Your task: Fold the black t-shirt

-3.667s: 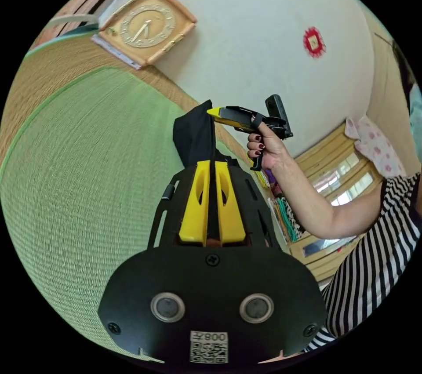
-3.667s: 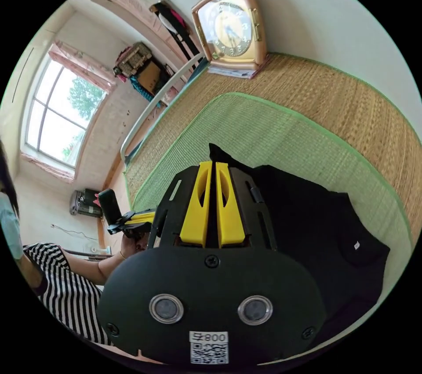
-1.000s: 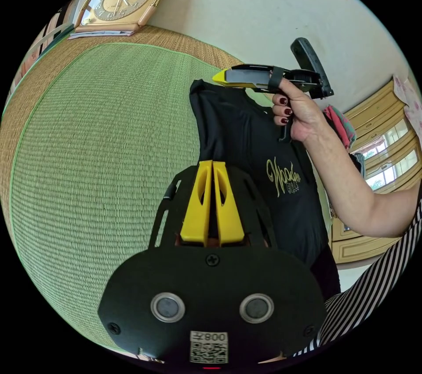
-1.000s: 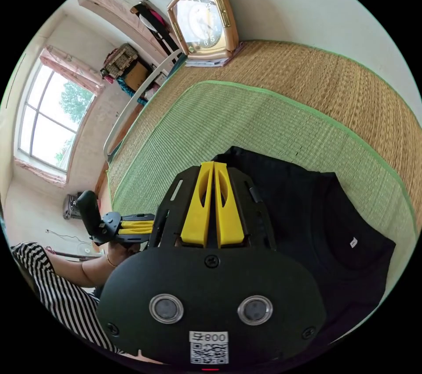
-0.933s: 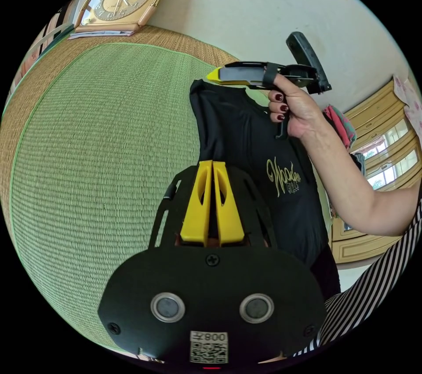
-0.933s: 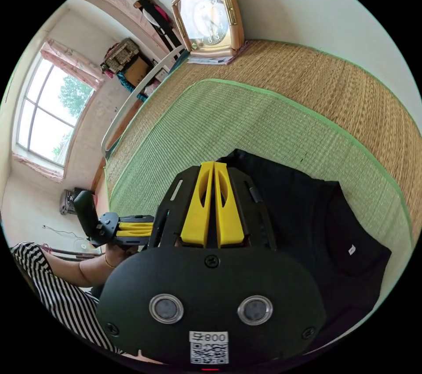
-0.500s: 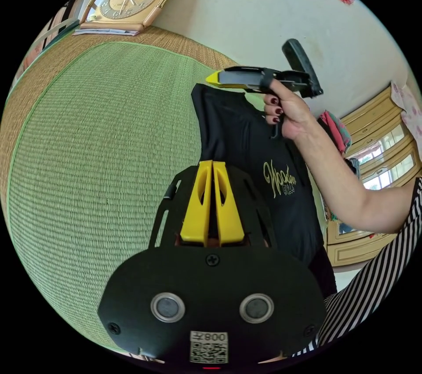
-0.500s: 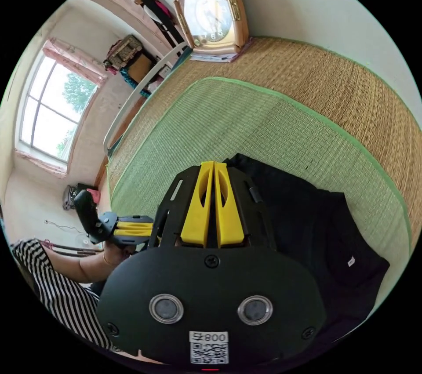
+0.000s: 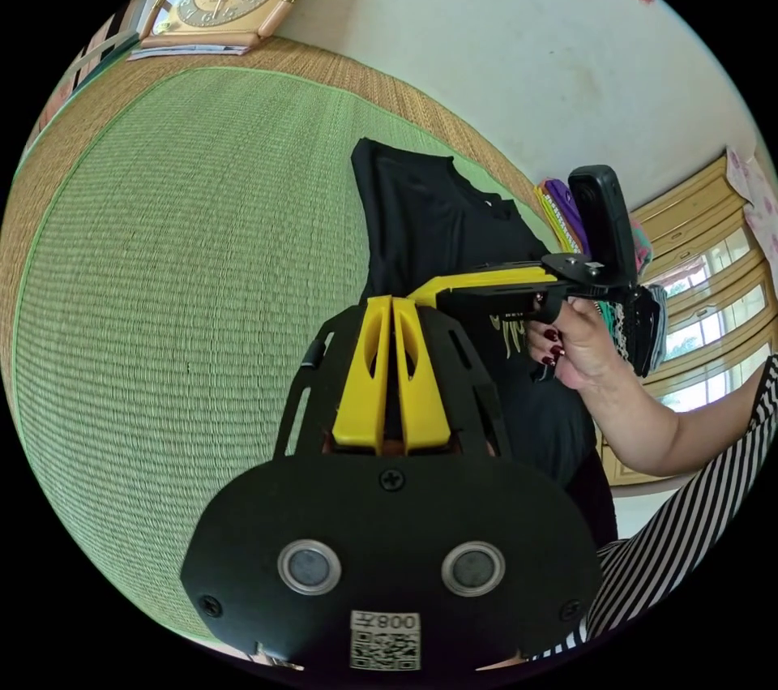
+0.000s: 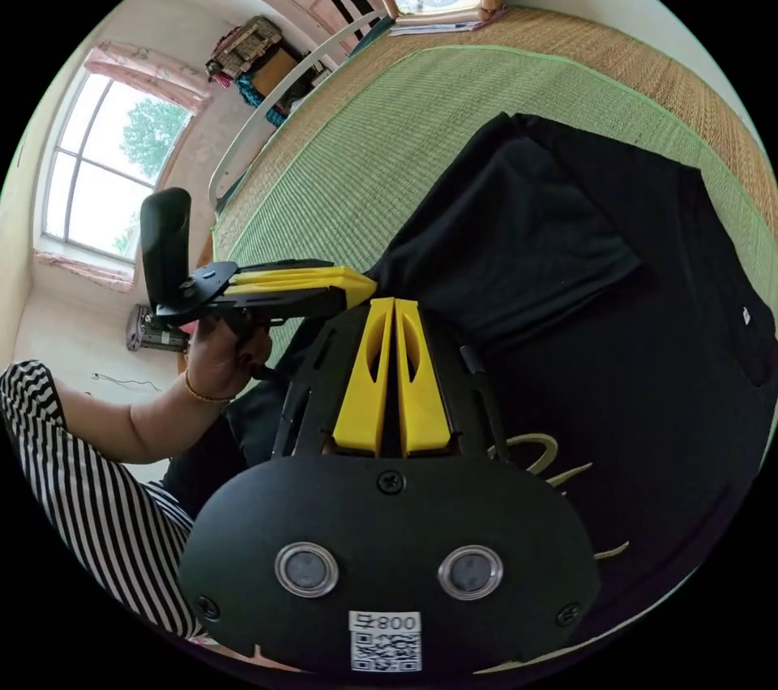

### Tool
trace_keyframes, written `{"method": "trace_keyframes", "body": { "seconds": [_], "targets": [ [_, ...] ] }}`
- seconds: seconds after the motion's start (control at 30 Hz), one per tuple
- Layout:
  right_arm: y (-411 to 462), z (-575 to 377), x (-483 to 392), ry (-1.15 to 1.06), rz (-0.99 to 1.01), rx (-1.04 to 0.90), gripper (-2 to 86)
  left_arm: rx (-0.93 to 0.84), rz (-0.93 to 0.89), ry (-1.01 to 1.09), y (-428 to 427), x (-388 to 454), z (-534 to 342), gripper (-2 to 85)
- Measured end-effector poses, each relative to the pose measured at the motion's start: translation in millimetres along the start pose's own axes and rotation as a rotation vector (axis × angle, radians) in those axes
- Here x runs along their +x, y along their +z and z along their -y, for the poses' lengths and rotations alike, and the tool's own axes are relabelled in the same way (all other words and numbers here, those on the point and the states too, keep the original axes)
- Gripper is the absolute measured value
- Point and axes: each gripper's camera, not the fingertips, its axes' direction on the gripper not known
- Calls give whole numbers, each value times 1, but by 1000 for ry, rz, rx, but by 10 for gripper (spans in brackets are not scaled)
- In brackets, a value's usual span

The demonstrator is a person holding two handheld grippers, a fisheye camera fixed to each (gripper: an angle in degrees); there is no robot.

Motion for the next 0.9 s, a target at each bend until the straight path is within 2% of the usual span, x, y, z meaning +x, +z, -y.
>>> {"method": "trace_keyframes", "body": {
  "seconds": [0.1, 0.2, 0.3, 0.37, 0.5, 0.57, 0.7, 0.9],
  "targets": [
    [-12, -1, -12, -8, 19, 34, 0, 38, 1, 11, -2, 9, 5, 1],
    [-32, -12, -20, 12, -8, 53, 0, -5, -14, 13, 11, 16, 13, 1],
    [-65, -45, -11, 90, -89, 92, 1, -16, -34, 36, 23, 26, 22, 2],
    [-97, -82, 8, 210, -197, 141, 1, -21, -29, 69, 34, 39, 32, 1],
    [-138, -141, 42, 417, -263, 196, 0, -125, 16, 87, 68, 50, 44, 1],
    [-153, -174, 52, 515, -314, 210, 0, -102, -16, 81, 74, 55, 48, 1],
    [-147, -207, 61, 618, -405, 159, 0, -122, 9, 76, 90, 64, 54, 1],
    [-137, -221, 48, 612, -348, 167, 1, -147, 43, 89, 110, 79, 66, 1]
  ]
}}
